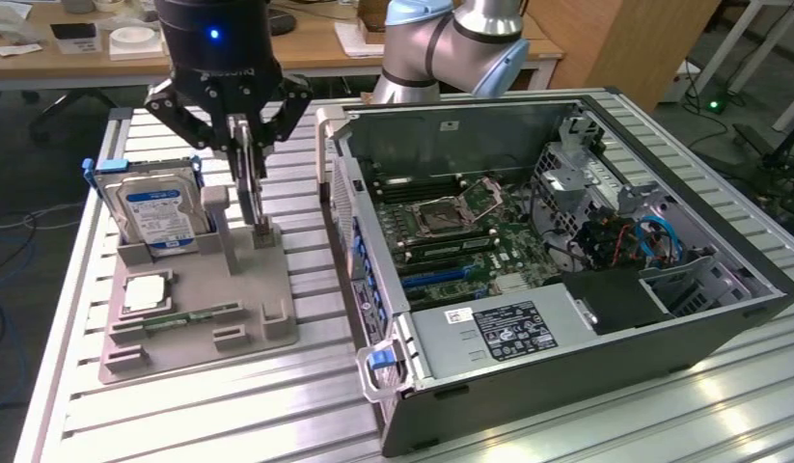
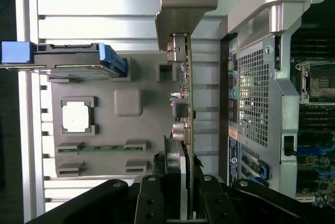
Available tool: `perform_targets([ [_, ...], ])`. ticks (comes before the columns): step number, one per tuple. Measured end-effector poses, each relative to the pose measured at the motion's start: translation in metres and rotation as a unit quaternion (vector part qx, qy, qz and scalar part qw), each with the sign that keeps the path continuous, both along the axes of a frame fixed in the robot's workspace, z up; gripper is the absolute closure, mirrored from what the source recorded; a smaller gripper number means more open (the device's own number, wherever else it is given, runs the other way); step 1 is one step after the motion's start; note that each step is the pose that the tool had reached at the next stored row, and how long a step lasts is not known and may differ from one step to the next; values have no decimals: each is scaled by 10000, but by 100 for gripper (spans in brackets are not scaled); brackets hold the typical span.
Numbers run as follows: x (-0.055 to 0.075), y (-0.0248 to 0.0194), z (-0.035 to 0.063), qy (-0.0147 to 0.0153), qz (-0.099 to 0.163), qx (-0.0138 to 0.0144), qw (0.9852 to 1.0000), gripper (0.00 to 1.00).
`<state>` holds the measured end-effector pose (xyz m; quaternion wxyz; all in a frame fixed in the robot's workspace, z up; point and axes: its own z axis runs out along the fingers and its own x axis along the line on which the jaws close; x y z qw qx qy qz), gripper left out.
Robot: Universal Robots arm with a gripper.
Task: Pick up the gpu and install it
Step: 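Pick up the gpu and move the gpu toward the slot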
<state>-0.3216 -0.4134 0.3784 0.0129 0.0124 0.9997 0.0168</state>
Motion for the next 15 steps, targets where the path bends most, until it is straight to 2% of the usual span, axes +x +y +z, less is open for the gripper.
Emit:
perform_targets([
  [15,0,0,347,0,0,0,10000,72],
])
